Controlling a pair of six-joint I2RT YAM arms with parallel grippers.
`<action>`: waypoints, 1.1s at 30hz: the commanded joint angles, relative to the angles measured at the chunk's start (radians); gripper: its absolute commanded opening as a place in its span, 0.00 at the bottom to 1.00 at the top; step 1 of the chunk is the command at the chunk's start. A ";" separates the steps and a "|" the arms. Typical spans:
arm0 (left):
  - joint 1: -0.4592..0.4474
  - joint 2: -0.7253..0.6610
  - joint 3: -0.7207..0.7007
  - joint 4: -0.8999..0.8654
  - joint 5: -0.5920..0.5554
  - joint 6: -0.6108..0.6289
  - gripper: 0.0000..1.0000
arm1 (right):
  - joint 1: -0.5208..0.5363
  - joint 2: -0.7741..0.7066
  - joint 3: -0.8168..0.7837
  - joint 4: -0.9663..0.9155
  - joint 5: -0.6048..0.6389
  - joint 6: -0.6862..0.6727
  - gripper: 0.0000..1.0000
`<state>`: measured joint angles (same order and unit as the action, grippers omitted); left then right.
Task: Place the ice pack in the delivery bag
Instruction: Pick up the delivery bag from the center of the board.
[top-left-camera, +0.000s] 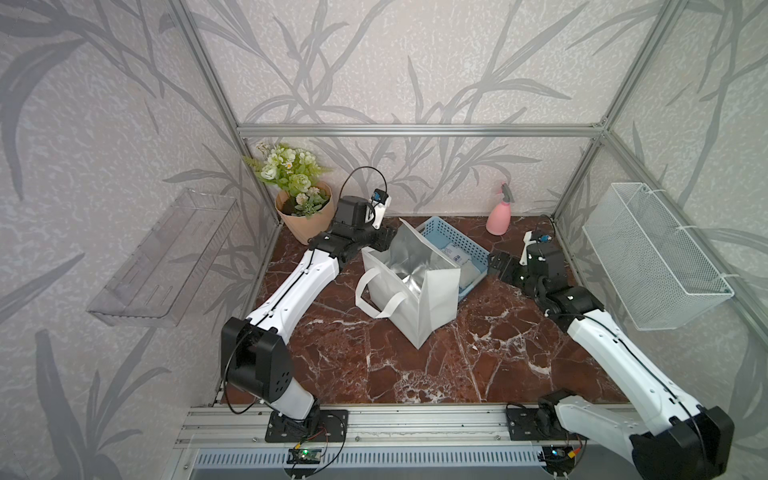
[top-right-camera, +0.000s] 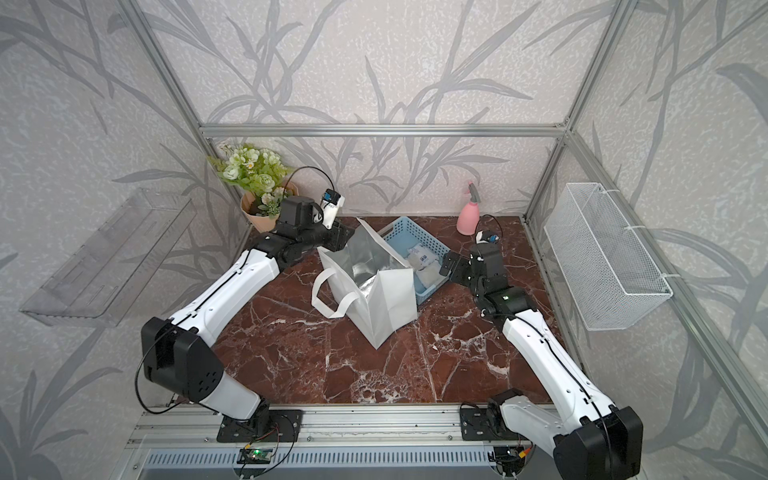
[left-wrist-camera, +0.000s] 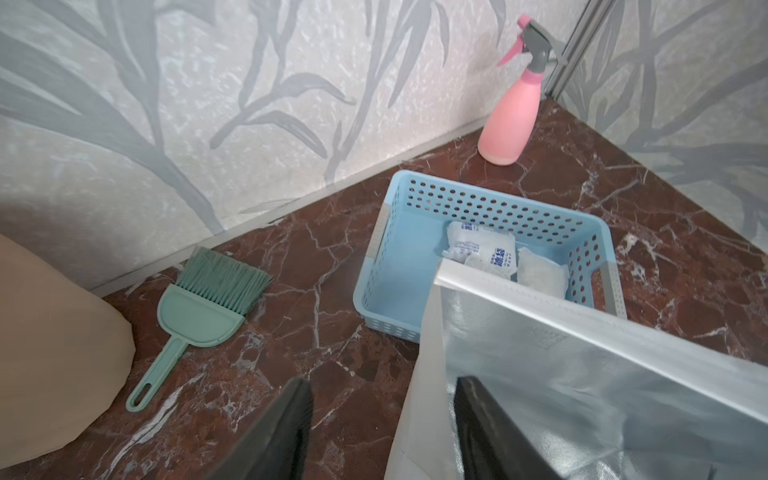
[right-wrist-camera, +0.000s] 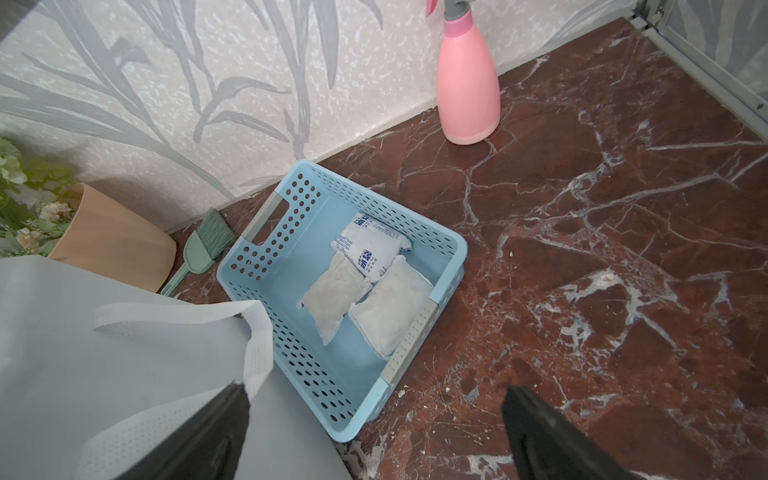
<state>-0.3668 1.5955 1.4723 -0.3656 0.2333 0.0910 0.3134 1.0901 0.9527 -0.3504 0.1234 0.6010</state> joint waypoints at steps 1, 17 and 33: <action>-0.014 0.005 0.049 -0.078 -0.024 0.062 0.59 | 0.007 -0.009 0.032 -0.037 0.024 -0.014 0.99; -0.031 -0.036 0.030 -0.095 -0.159 0.027 0.00 | 0.027 0.196 0.160 -0.150 -0.042 -0.056 0.99; -0.020 -0.342 -0.152 -0.131 -0.404 -0.152 0.00 | 0.074 0.693 0.357 -0.207 -0.223 0.105 0.79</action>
<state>-0.3916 1.2686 1.3346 -0.5011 -0.1333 -0.0067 0.3897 1.7454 1.2827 -0.4778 -0.0879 0.6701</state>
